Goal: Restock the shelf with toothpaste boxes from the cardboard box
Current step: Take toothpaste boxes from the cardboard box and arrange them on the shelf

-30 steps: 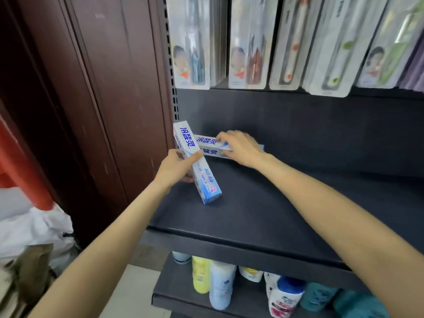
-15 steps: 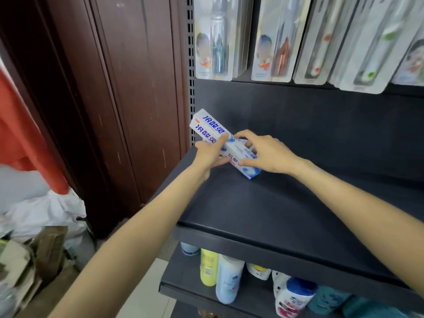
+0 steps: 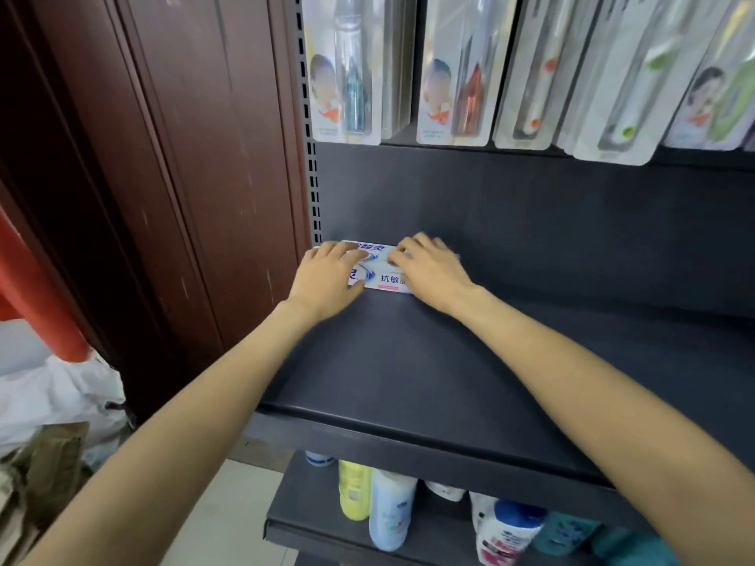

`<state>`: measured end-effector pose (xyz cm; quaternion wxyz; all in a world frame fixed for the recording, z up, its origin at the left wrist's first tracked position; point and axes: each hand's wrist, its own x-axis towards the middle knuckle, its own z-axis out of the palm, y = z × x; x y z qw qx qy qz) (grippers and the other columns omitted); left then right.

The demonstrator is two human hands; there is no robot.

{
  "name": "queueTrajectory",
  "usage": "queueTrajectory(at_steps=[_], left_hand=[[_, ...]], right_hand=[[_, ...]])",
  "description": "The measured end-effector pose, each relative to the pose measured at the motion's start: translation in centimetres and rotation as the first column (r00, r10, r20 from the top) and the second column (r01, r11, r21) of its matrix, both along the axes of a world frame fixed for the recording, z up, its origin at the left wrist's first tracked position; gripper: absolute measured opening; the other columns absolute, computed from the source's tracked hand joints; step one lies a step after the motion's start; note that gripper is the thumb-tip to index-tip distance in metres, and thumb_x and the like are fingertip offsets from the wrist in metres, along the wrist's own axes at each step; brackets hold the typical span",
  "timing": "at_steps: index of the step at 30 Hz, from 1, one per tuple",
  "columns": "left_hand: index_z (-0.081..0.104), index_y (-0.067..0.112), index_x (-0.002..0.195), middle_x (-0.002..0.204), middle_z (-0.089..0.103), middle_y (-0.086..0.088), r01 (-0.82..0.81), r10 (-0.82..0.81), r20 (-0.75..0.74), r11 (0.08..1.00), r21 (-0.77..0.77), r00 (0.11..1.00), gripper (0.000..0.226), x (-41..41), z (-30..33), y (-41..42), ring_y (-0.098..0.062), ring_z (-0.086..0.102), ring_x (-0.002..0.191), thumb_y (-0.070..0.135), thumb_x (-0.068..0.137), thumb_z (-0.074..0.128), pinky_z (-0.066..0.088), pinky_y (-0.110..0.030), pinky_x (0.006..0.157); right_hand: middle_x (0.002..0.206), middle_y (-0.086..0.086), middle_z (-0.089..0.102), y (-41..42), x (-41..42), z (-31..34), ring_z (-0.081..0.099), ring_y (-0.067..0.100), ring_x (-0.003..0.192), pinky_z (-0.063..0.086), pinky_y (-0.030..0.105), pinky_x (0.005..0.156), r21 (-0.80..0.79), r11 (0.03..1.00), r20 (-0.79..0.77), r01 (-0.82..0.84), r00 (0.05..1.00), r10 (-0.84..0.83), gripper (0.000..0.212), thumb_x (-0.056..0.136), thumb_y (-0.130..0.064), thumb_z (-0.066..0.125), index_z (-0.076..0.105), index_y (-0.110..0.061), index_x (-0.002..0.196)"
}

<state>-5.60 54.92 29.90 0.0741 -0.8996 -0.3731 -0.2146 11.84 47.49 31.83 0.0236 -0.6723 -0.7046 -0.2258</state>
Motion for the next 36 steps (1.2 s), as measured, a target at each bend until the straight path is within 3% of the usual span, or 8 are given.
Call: queueTrajectory(at_steps=[9,14,17,20,25,29,33,36], left_hand=[[0.053,0.021,0.128,0.128,0.055,-0.005,0.006,-0.003,-0.034,0.996,0.085,0.999,0.039,1.2,0.9,-0.4,-0.028,0.047,0.117,0.028,0.09,0.054,0.034,-0.038,0.095],[0.063,0.024,0.111,0.099,0.068,0.01,0.291,-0.275,0.227,0.956,-0.037,0.934,0.035,1.5,2.8,-11.8,-0.014,0.062,0.096,0.044,0.087,0.047,0.046,-0.03,0.08],[0.062,0.033,0.104,0.082,0.064,0.019,0.401,-0.364,0.232,0.906,-0.139,0.902,0.045,2.3,1.9,-19.9,-0.001,0.058,0.074,0.059,0.083,0.033,0.045,-0.024,0.07],[0.063,0.028,0.106,0.088,0.067,0.014,0.538,-0.512,0.181,0.831,-0.142,0.839,0.039,3.7,-1.8,-27.0,-0.01,0.058,0.08,0.052,0.087,0.039,0.048,-0.029,0.071],[0.06,0.019,0.119,0.106,0.066,0.007,0.632,-0.591,0.224,0.71,-0.311,0.775,0.038,7.3,-11.1,-37.1,-0.016,0.053,0.1,0.041,0.089,0.049,0.043,-0.029,0.086],[0.054,0.02,0.127,0.116,0.064,0.003,0.511,-0.517,0.173,0.634,-0.581,0.838,0.04,9.8,-19.2,-43.9,-0.018,0.051,0.109,0.03,0.089,0.06,0.04,-0.03,0.093],[0.044,0.023,0.135,0.132,0.052,-0.002,0.216,-0.377,-0.059,0.645,-0.733,0.924,0.05,11.8,-25.8,-48.0,-0.024,0.045,0.123,0.037,0.089,0.058,0.039,-0.032,0.097],[0.029,0.021,0.143,0.14,0.041,-0.007,0.027,-0.344,-0.339,0.736,-0.676,0.876,0.067,11.9,-29.3,-50.5,-0.027,0.037,0.128,0.05,0.087,0.054,0.036,-0.037,0.101]], right_hand=[[0.126,0.002,0.056,-8.0,0.3,1.4,0.049,0.026,0.113,0.037,0.036,0.092,0.141,0.99,-0.25,-0.004,0.967,0.04,0.034,0.095,-0.029,0.047,0.054,-0.018,0.126],[0.1,-0.009,0.067,-19.3,0.1,0.4,0.063,0.016,0.092,0.051,0.035,0.074,0.284,0.958,-0.451,0.037,0.887,0.099,0.023,0.092,-0.029,0.05,0.061,-0.025,0.112],[0.079,-0.009,0.068,-26.7,0.3,-2.1,0.063,0.013,0.069,0.052,0.032,0.061,0.325,0.94,-0.523,0.098,0.847,0.092,0.021,0.087,-0.031,0.05,0.064,-0.027,0.102],[0.072,-0.009,0.067,-34.2,1.1,-6.0,0.063,0.011,0.064,0.049,0.028,0.056,0.292,0.941,-0.561,0.169,0.827,0.025,0.019,0.087,-0.032,0.05,0.065,-0.026,0.099],[0.079,-0.012,0.068,-46.5,5.3,-15.8,0.065,0.01,0.071,0.053,0.03,0.065,-0.039,0.947,-0.747,0.319,0.621,-0.24,0.017,0.084,-0.019,0.063,0.067,-0.025,0.1],[0.095,-0.004,0.071,-54.6,8.1,-23.7,0.067,0.015,0.088,0.054,0.034,0.077,-0.319,0.885,-0.741,0.339,0.493,-0.456,0.023,0.083,-0.011,0.064,0.068,-0.019,0.104],[0.122,0.004,0.061,-59.4,10.2,-28.9,0.055,0.026,0.111,0.043,0.034,0.093,-0.528,0.787,-0.563,0.319,0.563,-0.606,0.038,0.083,-0.016,0.063,0.058,-0.018,0.121],[0.139,0.001,0.044,-61.8,11.1,-32.0,0.038,0.023,0.128,0.033,0.034,0.102,-0.714,0.654,-0.347,0.25,0.685,-0.641,0.058,0.084,-0.026,0.064,0.041,-0.024,0.137]])
